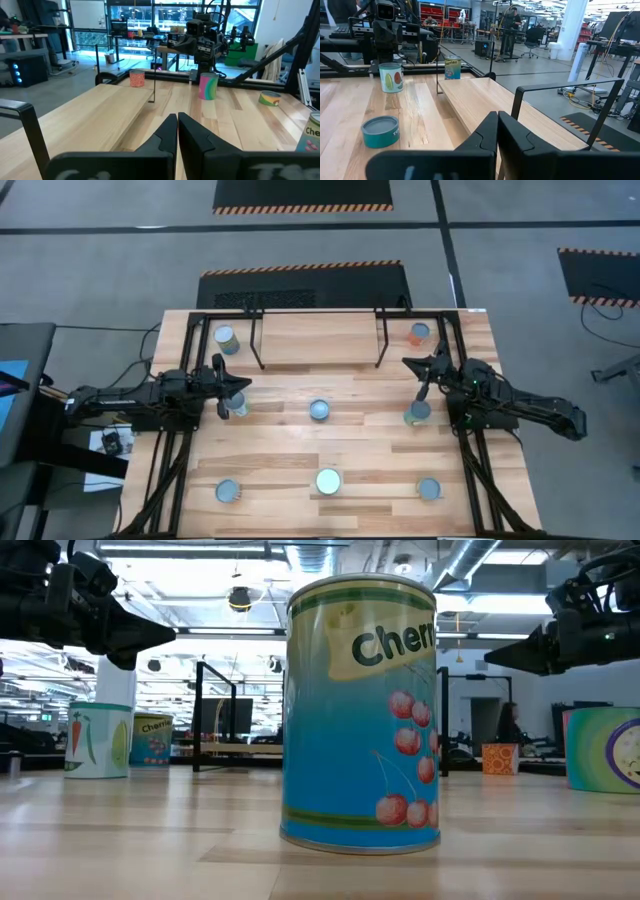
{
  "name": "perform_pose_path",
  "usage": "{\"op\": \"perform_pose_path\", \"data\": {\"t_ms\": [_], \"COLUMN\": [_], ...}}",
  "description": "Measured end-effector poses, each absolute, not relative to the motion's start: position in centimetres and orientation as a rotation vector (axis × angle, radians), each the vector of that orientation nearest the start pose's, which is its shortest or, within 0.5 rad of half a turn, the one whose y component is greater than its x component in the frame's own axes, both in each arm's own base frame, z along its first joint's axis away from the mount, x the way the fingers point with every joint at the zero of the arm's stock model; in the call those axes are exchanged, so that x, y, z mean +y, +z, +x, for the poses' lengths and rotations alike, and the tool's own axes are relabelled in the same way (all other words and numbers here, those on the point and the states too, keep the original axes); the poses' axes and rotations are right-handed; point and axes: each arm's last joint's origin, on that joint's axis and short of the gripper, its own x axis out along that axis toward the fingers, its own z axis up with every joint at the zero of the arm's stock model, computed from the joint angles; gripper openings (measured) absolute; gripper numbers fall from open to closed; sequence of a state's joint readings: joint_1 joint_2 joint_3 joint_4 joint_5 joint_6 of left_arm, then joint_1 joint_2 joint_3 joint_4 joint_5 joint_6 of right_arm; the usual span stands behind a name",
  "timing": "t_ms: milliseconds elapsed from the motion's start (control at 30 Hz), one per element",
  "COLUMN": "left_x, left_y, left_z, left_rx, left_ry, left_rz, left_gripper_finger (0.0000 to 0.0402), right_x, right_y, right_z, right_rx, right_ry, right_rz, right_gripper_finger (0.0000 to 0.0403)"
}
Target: Pick and place cans onto a shelf
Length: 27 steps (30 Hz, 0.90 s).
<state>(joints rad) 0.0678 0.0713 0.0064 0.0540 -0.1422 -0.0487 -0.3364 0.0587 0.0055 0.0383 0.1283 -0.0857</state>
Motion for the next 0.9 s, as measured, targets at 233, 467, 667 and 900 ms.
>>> {"op": "perform_pose_path", "data": {"t_ms": [233,467,667,900], "left_x": [1.1,1.1,1.1,1.2], "left_y": [16.5,16.6,16.6,16.5], "left_z": [10.1,10.1,10.1,10.1], "left_rx": [0.006,-0.002,-0.005,0.004], "left_ry": [0.210,0.210,0.210,0.232], "left_rz": [-0.048,-0.049,-0.048,-0.039], "left_gripper_finger": [0.0004,0.0004,0.0004,0.0004], "right_x": [-3.7,-3.7,-3.6,-3.5], "right_y": [16.4,16.5,16.9,17.6], "right_z": [9.4,9.4,9.4,9.4], "right_rx": [0.035,0.031,-0.037,-0.127], "right_ry": [-0.464,-0.466,-0.463,-0.428], "right_rz": [-0.083,-0.084,0.008,0.139], "right_gripper_finger": [0.0033,0.0033,0.0033,0.0033]}}
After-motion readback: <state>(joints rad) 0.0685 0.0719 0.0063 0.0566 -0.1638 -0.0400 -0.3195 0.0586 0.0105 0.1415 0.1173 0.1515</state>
